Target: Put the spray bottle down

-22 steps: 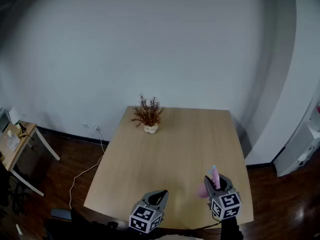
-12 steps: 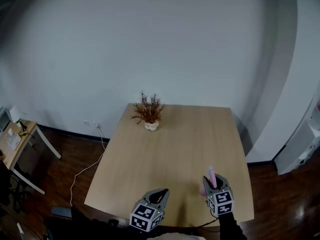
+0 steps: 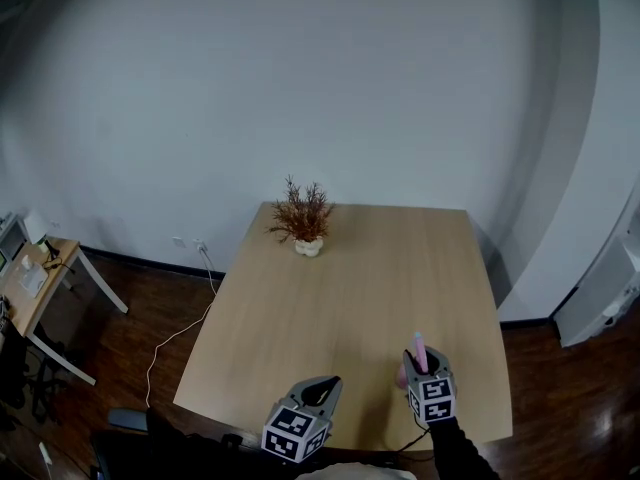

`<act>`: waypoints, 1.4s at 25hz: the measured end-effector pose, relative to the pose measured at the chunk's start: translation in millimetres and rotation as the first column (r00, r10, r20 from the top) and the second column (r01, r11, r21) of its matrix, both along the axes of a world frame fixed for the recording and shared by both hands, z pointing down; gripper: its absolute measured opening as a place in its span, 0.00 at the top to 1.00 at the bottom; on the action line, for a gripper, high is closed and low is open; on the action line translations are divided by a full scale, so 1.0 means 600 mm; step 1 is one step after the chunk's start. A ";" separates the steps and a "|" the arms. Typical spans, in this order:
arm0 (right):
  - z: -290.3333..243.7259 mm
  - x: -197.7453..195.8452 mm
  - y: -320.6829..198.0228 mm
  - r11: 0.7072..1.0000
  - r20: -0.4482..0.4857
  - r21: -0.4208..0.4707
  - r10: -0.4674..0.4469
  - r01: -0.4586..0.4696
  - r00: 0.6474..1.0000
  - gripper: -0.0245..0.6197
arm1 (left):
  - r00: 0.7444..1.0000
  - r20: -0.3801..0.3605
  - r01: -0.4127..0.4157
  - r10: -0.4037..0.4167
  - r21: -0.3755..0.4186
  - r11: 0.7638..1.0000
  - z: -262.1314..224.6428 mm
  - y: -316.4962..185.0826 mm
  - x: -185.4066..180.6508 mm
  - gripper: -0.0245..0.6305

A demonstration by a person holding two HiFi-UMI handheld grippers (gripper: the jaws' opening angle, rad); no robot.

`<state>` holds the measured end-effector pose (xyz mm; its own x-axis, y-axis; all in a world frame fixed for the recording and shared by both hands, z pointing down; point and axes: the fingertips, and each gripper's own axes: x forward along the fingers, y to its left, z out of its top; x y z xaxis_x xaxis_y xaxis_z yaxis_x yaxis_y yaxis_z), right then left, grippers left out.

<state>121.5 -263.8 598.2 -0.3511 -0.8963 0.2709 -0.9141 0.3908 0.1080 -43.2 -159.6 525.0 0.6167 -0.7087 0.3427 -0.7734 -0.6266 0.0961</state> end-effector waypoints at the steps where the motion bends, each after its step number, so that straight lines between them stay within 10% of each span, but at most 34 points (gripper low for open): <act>1: 0.003 -0.001 -0.001 1.000 -0.001 0.003 0.004 -0.004 1.000 0.82 | 1.000 0.000 0.001 -0.001 -0.002 1.000 0.001 0.001 -0.001 0.97; 35: 0.013 -0.019 -0.044 0.999 0.036 -0.001 0.032 -0.032 0.999 0.79 | 1.000 0.004 -0.001 0.001 -0.010 1.000 0.008 0.000 -0.006 0.97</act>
